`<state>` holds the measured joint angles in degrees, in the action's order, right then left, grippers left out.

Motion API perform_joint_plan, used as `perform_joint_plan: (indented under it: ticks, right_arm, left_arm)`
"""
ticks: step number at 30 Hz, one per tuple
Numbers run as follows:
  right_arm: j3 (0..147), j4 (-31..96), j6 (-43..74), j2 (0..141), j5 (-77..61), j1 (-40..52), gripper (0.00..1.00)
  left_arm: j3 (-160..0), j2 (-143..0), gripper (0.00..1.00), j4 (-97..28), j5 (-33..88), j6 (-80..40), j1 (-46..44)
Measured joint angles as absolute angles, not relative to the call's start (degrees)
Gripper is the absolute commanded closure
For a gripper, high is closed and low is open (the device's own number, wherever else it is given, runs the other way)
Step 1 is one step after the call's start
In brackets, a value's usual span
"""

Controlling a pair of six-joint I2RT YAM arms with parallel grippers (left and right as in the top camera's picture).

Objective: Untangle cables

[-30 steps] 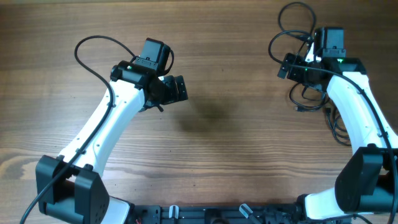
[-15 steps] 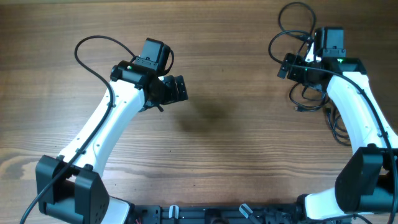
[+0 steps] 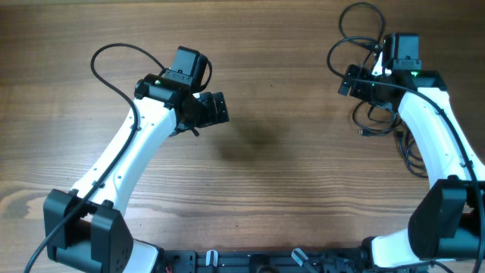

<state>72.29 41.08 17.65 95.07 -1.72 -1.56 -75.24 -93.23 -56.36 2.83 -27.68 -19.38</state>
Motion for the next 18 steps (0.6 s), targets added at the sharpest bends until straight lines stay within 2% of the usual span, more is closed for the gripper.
perform_joint_plan:
  ticks: [12,18]
  right_arm:
    - [71.99,41.06,17.65,74.46,-1.91,0.23,0.00]
    - [71.99,41.10,17.65,70.28,-1.91,0.23,0.00]
  left_arm:
    - [-75.24,-93.23,0.00,-56.36,2.83,-27.68,-19.38]
    - [-75.24,-93.23,0.00,-56.36,2.83,-27.68,-19.38]
